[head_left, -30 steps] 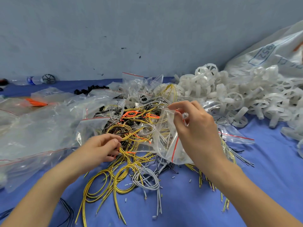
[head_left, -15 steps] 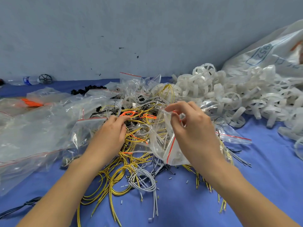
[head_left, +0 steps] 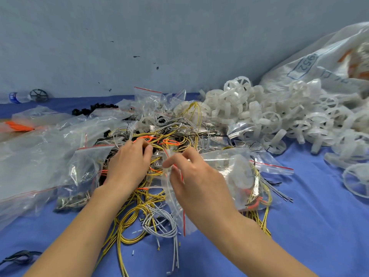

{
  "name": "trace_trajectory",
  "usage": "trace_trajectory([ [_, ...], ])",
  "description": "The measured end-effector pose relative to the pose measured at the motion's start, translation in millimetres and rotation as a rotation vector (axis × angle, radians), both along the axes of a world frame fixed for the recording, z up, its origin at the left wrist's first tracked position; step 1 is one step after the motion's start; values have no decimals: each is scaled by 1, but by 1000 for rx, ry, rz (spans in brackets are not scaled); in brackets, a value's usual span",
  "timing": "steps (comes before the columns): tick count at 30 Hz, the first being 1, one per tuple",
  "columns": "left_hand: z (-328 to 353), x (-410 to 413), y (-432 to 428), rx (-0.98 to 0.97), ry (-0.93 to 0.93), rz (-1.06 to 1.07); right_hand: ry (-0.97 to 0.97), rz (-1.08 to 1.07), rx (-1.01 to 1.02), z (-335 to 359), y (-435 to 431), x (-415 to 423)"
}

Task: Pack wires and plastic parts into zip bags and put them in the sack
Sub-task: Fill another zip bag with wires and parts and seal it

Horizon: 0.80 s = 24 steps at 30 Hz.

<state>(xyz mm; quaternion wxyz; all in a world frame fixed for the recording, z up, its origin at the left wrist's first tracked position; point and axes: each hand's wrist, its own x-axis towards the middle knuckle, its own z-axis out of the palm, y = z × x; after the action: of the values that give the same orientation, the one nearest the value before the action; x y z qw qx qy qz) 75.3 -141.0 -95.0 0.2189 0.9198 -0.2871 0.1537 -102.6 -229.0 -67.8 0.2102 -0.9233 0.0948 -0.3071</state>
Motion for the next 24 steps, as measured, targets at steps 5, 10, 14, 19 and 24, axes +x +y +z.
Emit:
trace_trajectory([
  [5,14,-4,7,-315,101,-84,-50,24,162,2,-10,2],
  [10,49,-28,8,-608,575,-327,-181,-20,384,12,-27,2],
  [14,78,-48,18,-465,827,-508,-265,-66,532,18,-33,0],
  [19,84,-72,18,-217,916,-594,-291,-67,496,24,-27,-4],
  [24,55,-91,-16,-338,735,-495,-240,-36,284,18,-10,-6],
])
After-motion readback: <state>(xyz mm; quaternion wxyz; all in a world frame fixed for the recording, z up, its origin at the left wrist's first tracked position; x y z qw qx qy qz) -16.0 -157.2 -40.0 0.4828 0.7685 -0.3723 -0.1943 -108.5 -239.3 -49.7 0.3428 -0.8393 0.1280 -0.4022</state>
